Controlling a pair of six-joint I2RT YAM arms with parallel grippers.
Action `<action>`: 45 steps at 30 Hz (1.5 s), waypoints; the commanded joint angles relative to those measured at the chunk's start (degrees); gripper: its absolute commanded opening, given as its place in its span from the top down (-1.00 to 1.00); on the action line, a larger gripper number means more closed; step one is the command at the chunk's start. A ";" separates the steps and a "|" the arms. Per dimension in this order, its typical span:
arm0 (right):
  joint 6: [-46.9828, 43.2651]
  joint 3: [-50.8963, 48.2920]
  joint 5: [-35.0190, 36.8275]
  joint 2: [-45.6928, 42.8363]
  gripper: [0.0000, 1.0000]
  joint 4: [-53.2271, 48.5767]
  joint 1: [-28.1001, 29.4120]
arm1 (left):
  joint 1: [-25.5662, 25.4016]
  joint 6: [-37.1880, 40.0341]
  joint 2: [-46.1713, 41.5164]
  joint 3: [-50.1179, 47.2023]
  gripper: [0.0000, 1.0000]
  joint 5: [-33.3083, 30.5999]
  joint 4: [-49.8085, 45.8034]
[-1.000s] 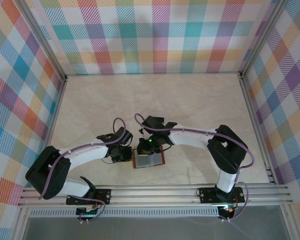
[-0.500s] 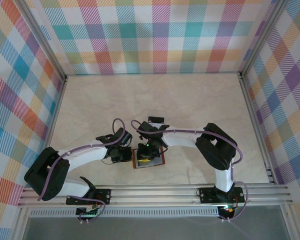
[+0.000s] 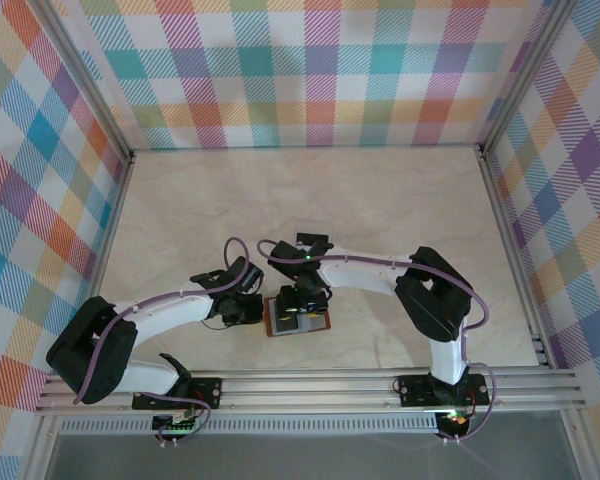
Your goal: Take the credit cards out of the card holder
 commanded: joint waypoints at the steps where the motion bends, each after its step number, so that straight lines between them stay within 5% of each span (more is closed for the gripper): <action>1: -1.01 1.59 4.90 0.68 -0.29 -6.47 0.34 | 0.05 0.59 0.64 -1.81 0.75 -0.09 -2.60; 15: -1.28 -4.70 6.91 -1.87 -0.32 -5.31 -2.11 | 0.16 0.47 -0.81 -0.96 0.74 -0.45 -4.42; 27: 0.74 -9.47 -3.81 -5.26 0.12 4.40 -2.43 | -0.27 0.27 -5.40 3.34 0.61 3.14 -6.31; 45: -0.68 -6.27 2.42 -10.58 0.18 -1.24 -2.44 | -2.96 -2.52 -2.80 6.65 0.57 4.55 -5.88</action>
